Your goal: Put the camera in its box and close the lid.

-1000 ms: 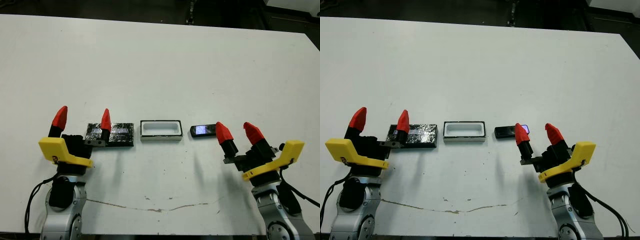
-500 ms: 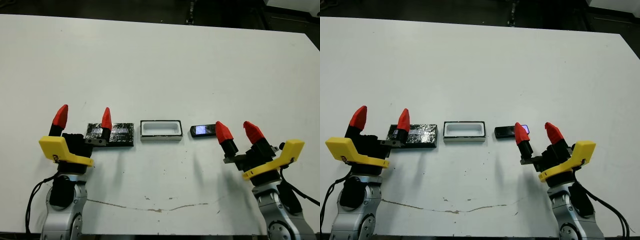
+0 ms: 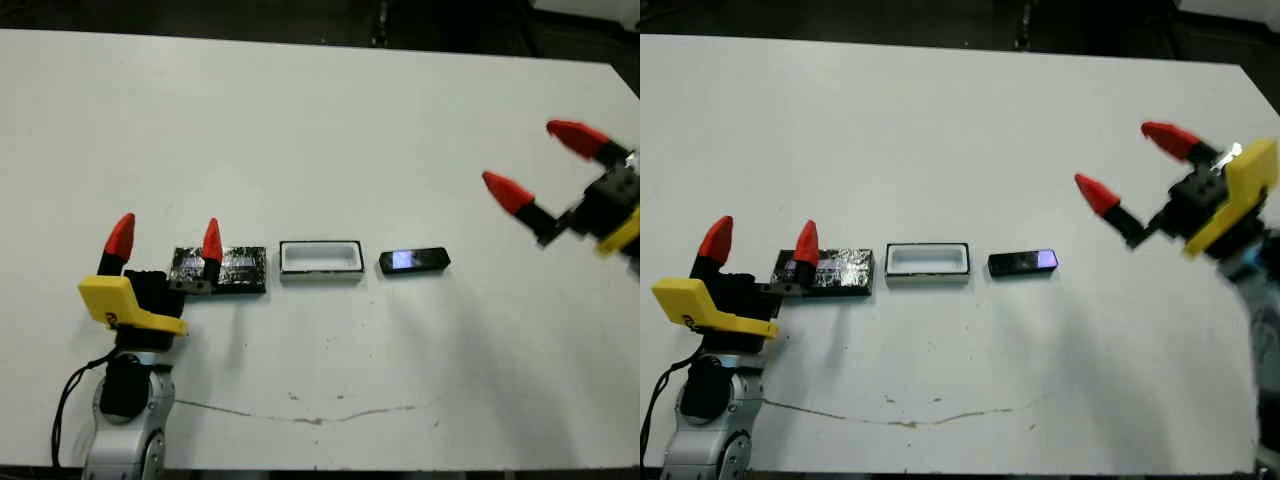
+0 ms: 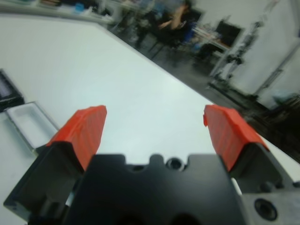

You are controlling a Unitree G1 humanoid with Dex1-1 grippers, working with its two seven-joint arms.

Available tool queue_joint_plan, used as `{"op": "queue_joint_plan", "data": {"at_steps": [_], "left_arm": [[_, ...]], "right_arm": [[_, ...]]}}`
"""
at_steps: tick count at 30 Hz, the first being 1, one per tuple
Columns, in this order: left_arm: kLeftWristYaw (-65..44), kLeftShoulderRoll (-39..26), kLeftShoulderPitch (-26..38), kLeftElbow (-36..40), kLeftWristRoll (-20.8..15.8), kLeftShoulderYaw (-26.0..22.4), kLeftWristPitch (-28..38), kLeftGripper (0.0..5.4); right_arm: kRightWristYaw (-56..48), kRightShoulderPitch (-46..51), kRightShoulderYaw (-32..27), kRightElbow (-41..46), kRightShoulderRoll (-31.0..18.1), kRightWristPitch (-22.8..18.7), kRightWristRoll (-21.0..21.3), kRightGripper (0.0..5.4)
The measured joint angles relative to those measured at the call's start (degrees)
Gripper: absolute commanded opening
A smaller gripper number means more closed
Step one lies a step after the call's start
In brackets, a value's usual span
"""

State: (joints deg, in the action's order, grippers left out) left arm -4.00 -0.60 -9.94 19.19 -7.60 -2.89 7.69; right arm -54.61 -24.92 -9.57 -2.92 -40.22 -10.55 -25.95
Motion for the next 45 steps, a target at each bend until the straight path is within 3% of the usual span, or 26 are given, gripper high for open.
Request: {"op": "queue_joint_plan", "data": {"at_steps": [8,13,16,21,30,36,45], "left_arm": [[0.0,0.1,0.2,0.2,-0.1,-0.2,-0.2,5.4],[0.1,0.1,0.5,0.3,0.1,-0.2,-0.7,5.4],[0.3,0.1,0.7,0.4,0.3,-0.1,-0.8,5.4],[0.6,0.1,0.8,0.5,0.9,-0.1,-1.2,5.4],[1.0,0.1,0.8,0.8,1.2,-0.1,-2.2,5.4],[0.7,0.1,0.8,0.8,1.1,-0.1,-2.2,5.4],[0.4,0.1,0.8,0.8,0.9,-0.1,-2.2,5.4]], "right_arm": [[-20.0,-19.4,14.7,-17.6,-3.1,2.7,11.1,5.39],[-32.9,-28.9,23.8,-30.6,-1.2,11.2,19.0,5.39],[-36.5,-32.4,27.9,-36.2,0.6,14.4,23.6,5.39],[-37.5,-35.6,32.5,-40.8,2.8,15.5,28.5,5.39],[-37.4,-36.3,35.9,-44.4,6.6,16.8,34.3,5.39],[-36.9,-36.1,35.3,-44.8,7.4,20.4,34.7,5.39],[-36.9,-32.2,35.3,-40.0,7.4,18.2,35.3,5.39]]}}
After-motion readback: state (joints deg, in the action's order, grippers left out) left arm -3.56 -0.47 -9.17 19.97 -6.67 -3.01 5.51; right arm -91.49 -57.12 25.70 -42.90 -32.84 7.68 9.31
